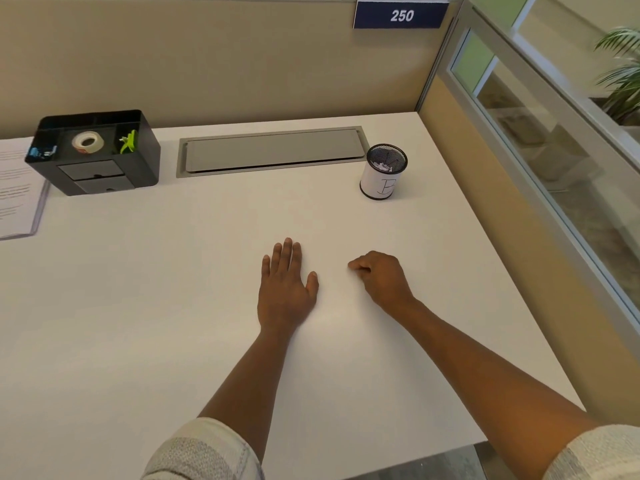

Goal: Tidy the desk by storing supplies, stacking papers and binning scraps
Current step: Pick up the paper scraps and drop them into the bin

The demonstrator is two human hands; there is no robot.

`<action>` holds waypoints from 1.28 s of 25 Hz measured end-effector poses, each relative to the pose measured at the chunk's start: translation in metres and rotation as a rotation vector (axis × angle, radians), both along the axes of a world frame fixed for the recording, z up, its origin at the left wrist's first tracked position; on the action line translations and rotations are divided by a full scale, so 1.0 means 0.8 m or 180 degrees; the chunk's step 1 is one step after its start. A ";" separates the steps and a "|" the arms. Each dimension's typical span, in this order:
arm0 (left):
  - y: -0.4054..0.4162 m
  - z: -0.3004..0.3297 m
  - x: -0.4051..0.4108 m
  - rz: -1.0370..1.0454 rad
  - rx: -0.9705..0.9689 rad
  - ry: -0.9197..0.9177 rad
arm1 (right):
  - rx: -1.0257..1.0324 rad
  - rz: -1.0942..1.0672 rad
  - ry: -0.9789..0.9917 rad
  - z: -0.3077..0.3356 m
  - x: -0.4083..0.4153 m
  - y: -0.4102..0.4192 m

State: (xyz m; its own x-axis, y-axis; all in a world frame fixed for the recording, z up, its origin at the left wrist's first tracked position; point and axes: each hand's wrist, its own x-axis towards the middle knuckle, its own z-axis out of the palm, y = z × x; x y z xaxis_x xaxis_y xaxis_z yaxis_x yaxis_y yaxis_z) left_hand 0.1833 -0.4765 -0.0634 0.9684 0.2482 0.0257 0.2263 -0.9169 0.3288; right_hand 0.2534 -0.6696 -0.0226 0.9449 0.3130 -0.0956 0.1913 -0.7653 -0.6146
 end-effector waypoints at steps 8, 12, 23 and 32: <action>0.001 -0.001 0.000 -0.0004 -0.0017 -0.0001 | -0.0393 0.0190 0.0062 -0.001 -0.001 0.008; 0.000 0.000 0.000 -0.0009 -0.0046 0.0018 | -0.0815 0.0261 -0.0107 0.000 -0.002 0.018; 0.002 0.002 -0.001 -0.0033 -0.0091 0.0044 | -0.1592 0.0347 -0.0374 0.003 0.008 0.023; 0.001 0.000 -0.001 -0.0014 -0.0066 0.0008 | 0.1048 -0.1238 0.0735 0.037 0.090 -0.007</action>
State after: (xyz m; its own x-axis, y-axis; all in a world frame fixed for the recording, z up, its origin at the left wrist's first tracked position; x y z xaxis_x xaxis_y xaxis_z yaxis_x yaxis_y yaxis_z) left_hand 0.1822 -0.4758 -0.0630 0.9695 0.2443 0.0183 0.2230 -0.9109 0.3471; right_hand 0.3253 -0.6755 0.0073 0.9628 -0.0063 -0.2700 -0.2349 -0.5132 -0.8255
